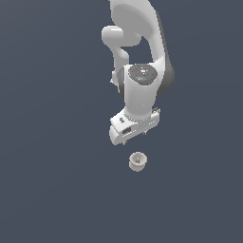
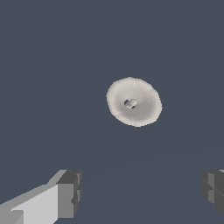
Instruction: Pick up the object and move it to a goal position.
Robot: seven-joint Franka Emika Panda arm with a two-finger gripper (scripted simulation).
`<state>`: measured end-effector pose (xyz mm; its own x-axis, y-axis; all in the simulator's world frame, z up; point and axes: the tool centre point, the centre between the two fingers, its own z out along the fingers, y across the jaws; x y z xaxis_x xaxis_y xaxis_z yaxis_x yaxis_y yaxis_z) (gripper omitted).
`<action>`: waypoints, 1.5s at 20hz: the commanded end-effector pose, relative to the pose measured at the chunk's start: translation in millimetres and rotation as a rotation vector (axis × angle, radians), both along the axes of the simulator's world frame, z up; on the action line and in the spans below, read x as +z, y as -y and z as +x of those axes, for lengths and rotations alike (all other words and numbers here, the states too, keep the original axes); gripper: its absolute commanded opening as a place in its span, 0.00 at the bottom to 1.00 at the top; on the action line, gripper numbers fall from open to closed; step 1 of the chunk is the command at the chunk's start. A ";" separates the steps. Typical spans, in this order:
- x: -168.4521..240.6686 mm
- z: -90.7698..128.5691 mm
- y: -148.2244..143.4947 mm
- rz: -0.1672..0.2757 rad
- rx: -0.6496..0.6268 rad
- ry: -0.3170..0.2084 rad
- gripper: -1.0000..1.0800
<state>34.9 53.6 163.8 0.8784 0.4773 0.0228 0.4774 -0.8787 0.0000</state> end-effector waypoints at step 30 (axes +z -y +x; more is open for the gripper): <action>-43.7 49.9 -19.0 -0.021 0.905 -0.013 0.96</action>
<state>82.7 72.1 121.9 0.2059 0.9786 -0.0014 0.9786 -0.2059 0.0018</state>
